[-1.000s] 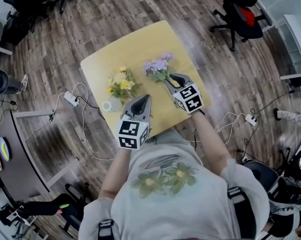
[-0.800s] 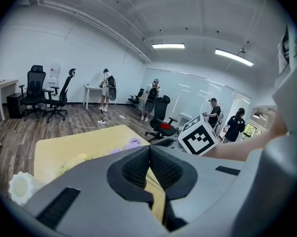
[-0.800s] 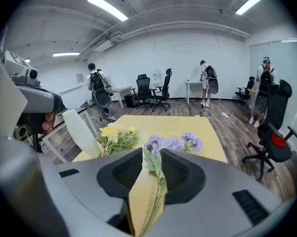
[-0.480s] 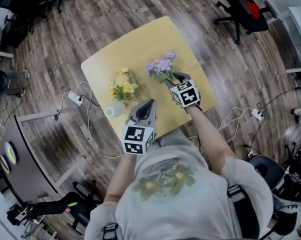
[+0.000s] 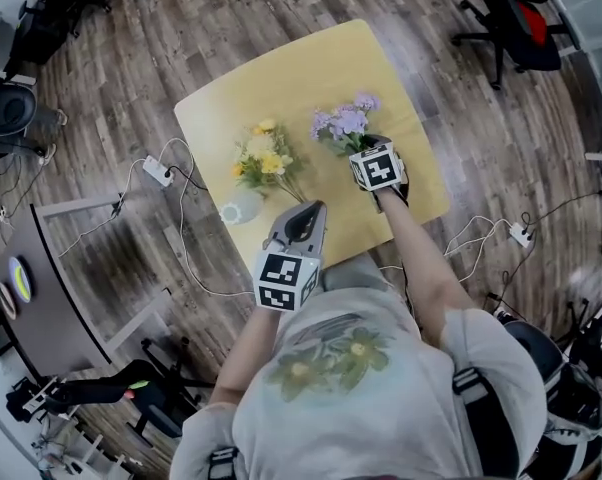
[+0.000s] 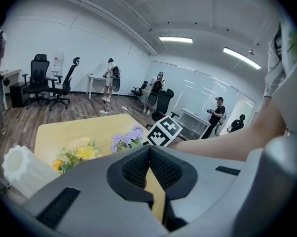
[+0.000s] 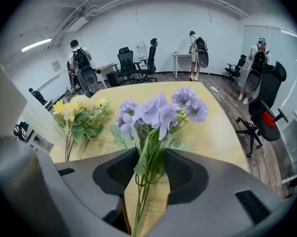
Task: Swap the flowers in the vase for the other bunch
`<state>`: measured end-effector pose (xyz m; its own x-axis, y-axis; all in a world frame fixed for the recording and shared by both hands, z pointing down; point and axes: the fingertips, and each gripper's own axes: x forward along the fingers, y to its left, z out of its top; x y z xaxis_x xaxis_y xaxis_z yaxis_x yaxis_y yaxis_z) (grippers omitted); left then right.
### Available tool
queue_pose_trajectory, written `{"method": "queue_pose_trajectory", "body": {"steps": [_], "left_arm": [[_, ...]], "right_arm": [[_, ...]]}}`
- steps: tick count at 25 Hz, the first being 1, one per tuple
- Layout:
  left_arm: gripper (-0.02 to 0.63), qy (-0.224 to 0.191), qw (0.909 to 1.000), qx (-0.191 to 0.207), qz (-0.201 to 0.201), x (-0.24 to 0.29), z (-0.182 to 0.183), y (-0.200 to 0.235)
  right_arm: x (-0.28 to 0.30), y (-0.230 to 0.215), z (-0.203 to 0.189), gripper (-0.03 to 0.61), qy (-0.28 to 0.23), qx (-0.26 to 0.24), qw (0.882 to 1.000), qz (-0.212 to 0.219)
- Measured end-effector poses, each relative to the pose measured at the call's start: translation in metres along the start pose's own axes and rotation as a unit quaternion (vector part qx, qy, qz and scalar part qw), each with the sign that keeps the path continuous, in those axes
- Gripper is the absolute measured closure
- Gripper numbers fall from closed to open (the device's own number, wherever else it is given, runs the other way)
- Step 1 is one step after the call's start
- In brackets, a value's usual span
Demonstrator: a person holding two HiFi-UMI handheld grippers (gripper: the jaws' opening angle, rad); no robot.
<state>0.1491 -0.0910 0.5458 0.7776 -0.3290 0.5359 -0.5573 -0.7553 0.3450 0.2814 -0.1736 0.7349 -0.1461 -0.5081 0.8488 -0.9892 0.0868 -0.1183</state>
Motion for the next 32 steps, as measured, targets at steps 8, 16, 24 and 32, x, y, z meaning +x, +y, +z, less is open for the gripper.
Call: {"method": "queue_pose_trajectory", "body": {"steps": [8,16,24,32], "left_arm": [[0.595,0.0,0.9999,-0.01,0.007,-0.007,-0.008,0.012],[0.595,-0.004,0.9998,-0.015,0.011,-0.015,-0.014,0.015],[0.595,-0.008,0.9996,-0.022,0.015,-0.03,-0.026,0.016],[0.595,-0.024,0.9993,-0.022,0.018,-0.051,-0.025,0.017]], "right_arm": [[0.019,0.009,-0.004,0.455,0.023,-0.014,1.0,0.002],[0.008,0.012,-0.004,0.52,0.011,-0.014,1.0,0.001],[-0.013,0.018,0.002,0.522,-0.023,0.001,1.0,0.002],[-0.054,0.037,0.032,0.523,-0.083,-0.003,0.997,0.004]]}}
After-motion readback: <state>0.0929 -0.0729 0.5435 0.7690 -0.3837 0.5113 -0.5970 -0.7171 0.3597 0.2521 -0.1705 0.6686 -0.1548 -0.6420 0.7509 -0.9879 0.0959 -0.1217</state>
